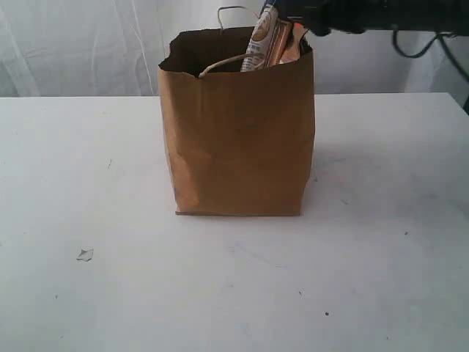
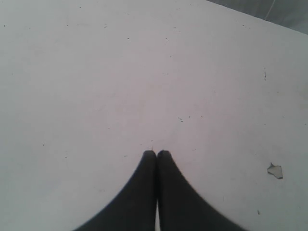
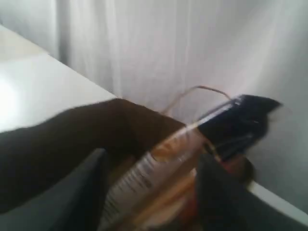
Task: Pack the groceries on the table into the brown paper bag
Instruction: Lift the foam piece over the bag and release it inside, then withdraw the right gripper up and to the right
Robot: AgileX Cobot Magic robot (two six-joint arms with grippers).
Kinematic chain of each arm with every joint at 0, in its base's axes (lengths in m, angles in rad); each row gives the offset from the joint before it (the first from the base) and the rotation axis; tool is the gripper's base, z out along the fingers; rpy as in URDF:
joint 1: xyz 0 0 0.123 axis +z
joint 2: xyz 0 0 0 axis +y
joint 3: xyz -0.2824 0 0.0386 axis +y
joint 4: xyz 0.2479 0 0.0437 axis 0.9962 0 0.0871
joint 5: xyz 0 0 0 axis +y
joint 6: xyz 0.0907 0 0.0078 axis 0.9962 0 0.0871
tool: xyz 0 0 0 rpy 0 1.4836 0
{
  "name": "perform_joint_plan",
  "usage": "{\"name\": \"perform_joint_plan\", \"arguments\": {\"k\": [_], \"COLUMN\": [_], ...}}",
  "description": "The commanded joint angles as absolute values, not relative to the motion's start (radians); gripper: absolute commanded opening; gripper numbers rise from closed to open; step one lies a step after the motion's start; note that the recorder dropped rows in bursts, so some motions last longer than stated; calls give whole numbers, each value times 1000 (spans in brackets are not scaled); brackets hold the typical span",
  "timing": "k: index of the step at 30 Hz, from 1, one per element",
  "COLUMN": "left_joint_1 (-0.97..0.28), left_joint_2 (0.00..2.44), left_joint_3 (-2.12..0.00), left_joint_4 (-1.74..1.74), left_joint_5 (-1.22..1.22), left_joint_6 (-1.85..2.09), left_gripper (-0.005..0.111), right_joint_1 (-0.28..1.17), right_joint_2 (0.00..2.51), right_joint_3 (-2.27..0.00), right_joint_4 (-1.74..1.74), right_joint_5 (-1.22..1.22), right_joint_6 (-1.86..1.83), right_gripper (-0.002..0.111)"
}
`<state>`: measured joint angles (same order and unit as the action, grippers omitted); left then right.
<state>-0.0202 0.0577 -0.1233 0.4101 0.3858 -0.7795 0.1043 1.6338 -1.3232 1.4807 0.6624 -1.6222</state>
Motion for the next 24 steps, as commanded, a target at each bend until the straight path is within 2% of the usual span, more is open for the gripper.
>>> {"name": "perform_joint_plan", "arguments": {"k": [1,4,8,12,17,24], "left_joint_1": [-23,-23,-23,-23,-23,-23], "left_joint_2": [52,52,52,52,52,52], "left_joint_3": [-118,-118,-118,-118,-118,-118], "left_joint_4": [412,412,412,412,412,412], "left_joint_5": [386,386,386,386,386,386], "left_joint_6": [-785,-785,-785,-785,-785,-785], "left_gripper": [0,0,0,0,0,0], "right_joint_1": [50,22,-1,-12,-12,-12], "right_joint_2": [1525,1459,1385,1262,1037,754], "right_joint_3": [-1324,-1324,-1322,-1275,-1104,-631], "right_joint_4": [847,440,136,89,61,44], "right_joint_5": [535,601,751,802,621,272], "right_joint_6": [-1091,-707,-421,-321,-240,-58], "right_gripper": [23,1,0,0,0,0]}}
